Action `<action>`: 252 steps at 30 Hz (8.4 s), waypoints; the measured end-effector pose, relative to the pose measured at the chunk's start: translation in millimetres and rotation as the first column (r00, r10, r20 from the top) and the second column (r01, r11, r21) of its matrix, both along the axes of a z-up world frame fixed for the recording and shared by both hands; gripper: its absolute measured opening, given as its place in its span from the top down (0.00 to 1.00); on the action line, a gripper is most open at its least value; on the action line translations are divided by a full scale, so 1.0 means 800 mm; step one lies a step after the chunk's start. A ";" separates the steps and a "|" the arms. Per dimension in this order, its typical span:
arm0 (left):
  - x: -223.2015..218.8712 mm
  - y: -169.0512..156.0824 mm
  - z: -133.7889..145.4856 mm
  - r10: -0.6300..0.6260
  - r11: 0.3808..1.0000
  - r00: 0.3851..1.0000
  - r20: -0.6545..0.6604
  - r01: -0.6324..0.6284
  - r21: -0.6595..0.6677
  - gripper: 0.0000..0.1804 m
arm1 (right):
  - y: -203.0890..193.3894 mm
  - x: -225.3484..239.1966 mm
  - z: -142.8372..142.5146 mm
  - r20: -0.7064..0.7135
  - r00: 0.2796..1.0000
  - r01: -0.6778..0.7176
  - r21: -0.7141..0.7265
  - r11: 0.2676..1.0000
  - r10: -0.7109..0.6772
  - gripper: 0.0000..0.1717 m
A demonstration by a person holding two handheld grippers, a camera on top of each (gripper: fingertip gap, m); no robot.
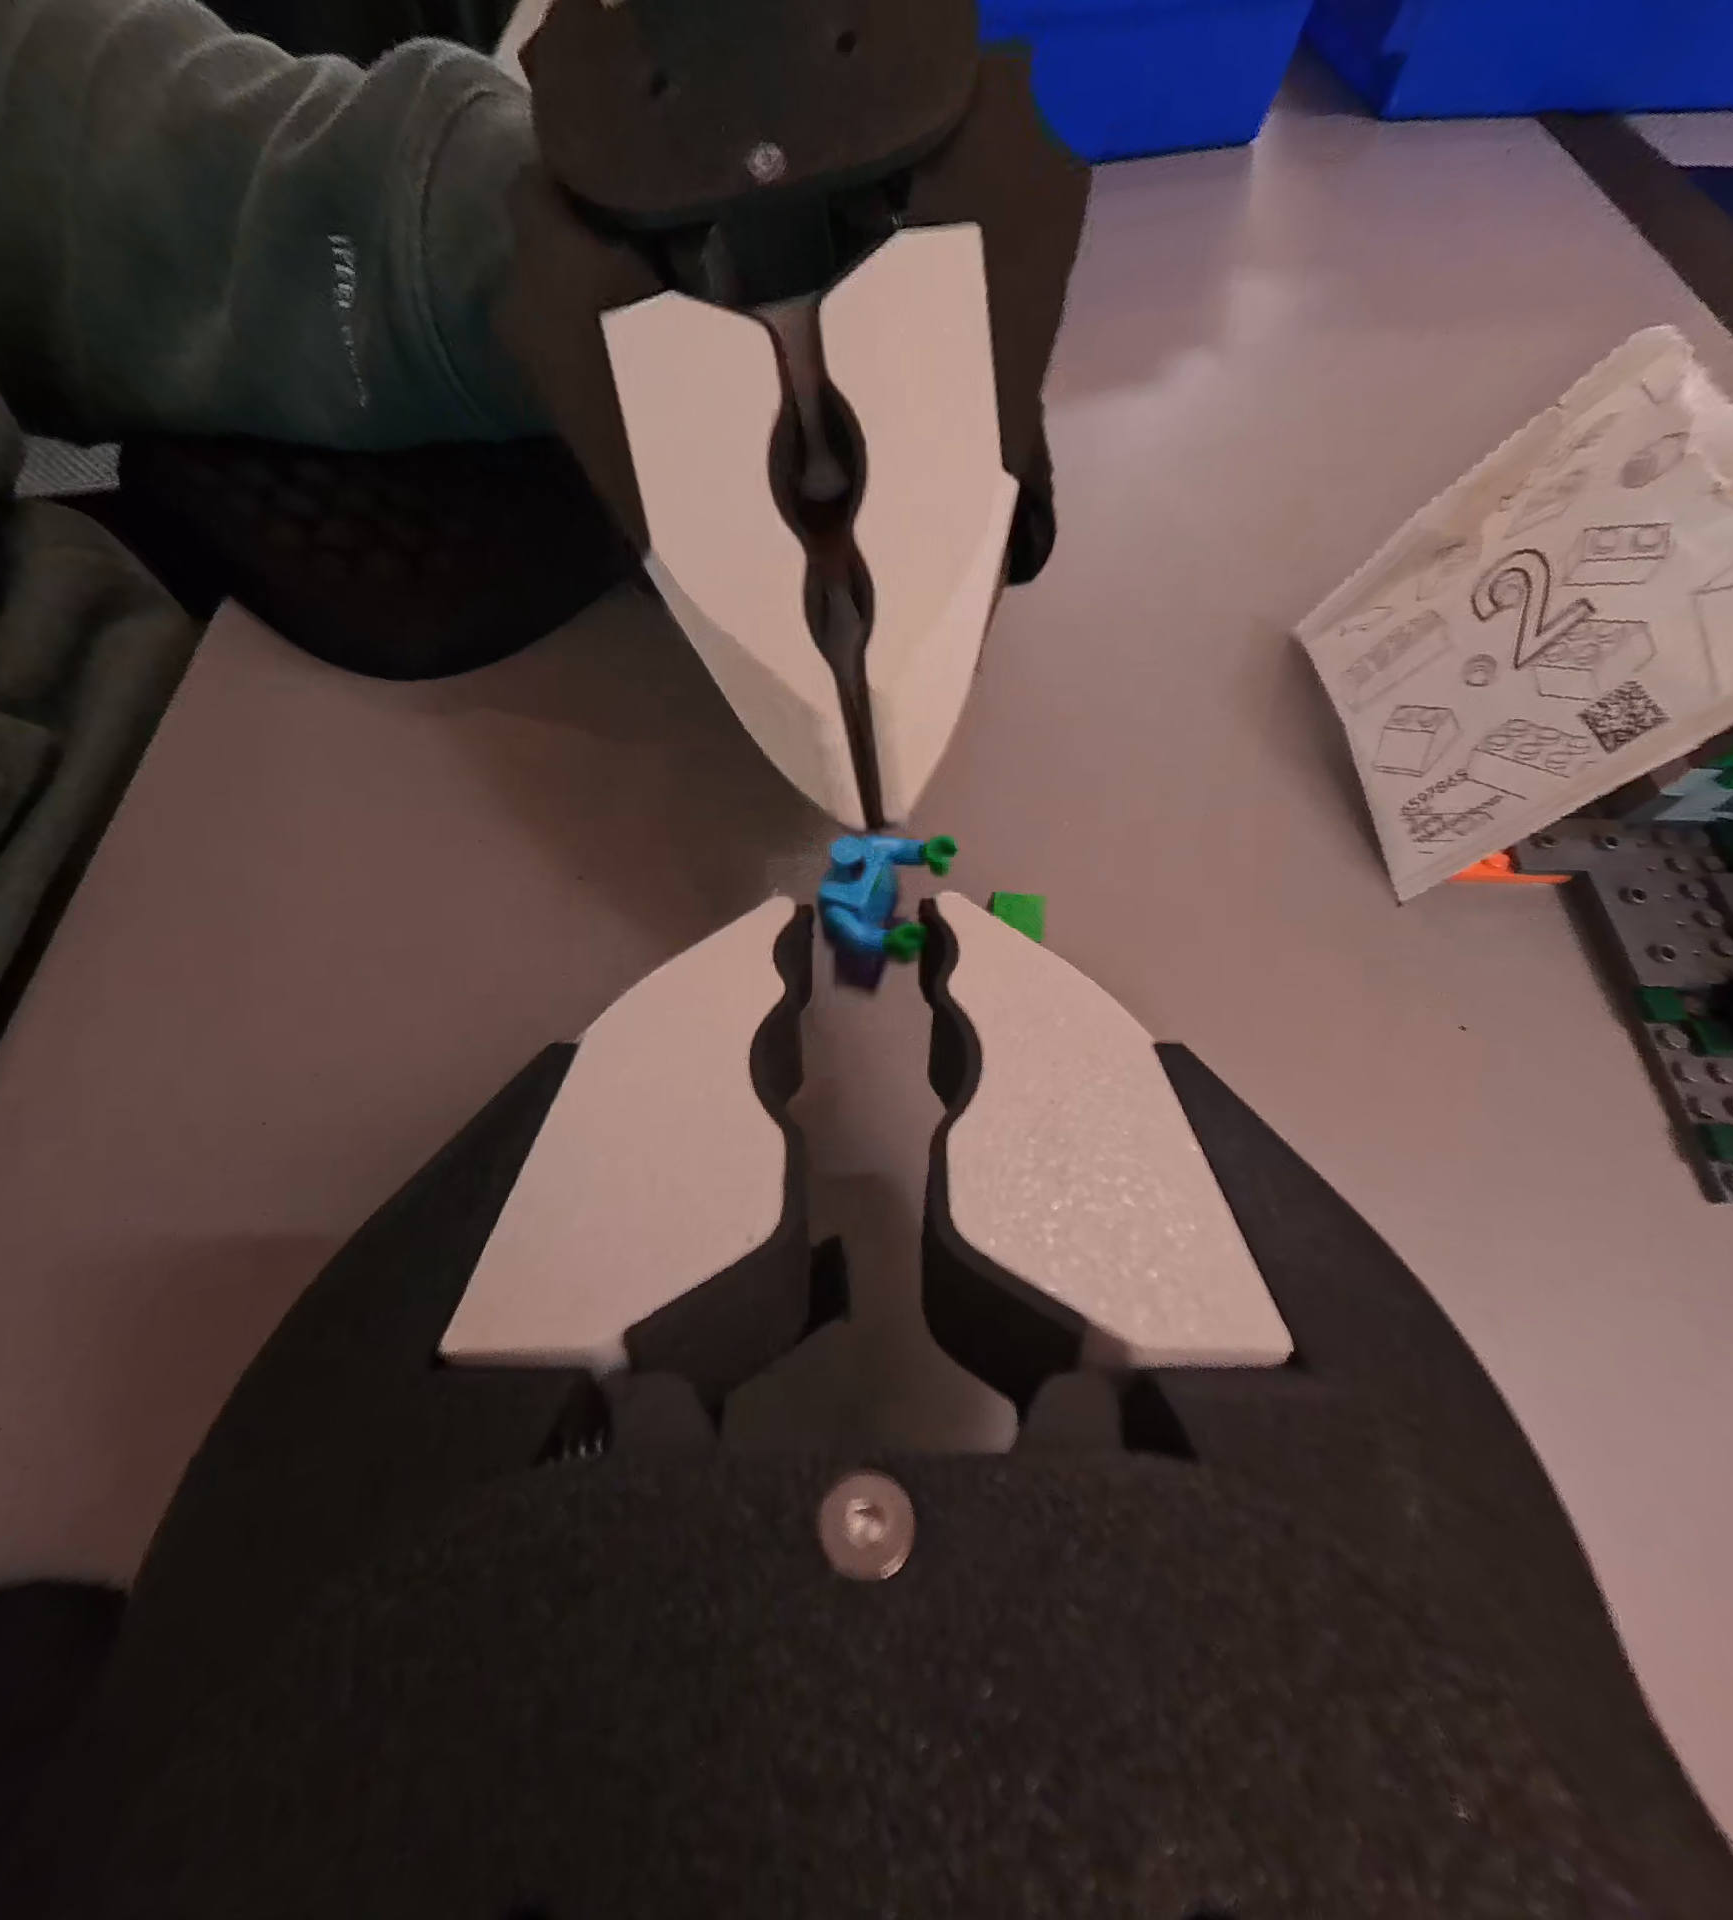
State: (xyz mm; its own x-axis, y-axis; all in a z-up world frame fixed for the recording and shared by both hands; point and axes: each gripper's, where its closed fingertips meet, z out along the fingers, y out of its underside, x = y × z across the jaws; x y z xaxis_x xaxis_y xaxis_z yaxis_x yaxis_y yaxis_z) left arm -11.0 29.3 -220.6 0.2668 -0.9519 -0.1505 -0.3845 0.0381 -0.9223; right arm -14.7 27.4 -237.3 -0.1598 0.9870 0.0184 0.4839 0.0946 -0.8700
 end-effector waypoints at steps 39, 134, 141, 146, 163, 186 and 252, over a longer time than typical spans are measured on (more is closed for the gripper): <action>-0.032 0.050 0.045 0.306 0.878 0.875 0.375 -0.108 -0.466 0.85 | 0.058 -0.026 0.061 -0.267 0.910 0.408 0.429 0.806 -0.318 0.98; -0.001 -0.029 0.060 -0.068 0.983 0.938 0.339 0.121 -0.137 0.89 | -0.017 -0.008 0.094 -0.395 0.918 -0.076 -0.253 0.964 -0.031 0.96; -0.005 -0.034 0.063 -0.098 0.977 0.929 0.356 0.158 -0.143 0.91 | -0.021 -0.003 0.100 -0.417 0.909 -0.127 -0.310 0.942 -0.014 0.96; -0.004 -0.031 0.064 -0.085 0.981 0.929 0.359 0.141 -0.133 0.91 | -0.019 -0.005 0.101 -0.424 0.905 -0.120 -0.322 0.939 -0.030 0.96; -0.002 -0.028 0.059 -0.063 0.993 0.951 0.303 0.091 -0.081 0.94 | -0.023 -0.012 0.097 -0.419 0.908 -0.122 -0.310 0.943 -0.020 0.96; -0.016 -0.036 0.082 -0.103 0.980 0.905 0.413 0.162 -0.113 0.92 | -0.027 -0.008 0.092 -0.399 0.917 -0.127 -0.270 0.954 0.008 0.96; -0.012 -0.028 0.044 -0.069 0.995 0.985 0.156 0.079 -0.061 0.95 | -0.027 -0.017 0.070 -0.287 0.957 -0.046 -0.026 0.999 0.036 0.96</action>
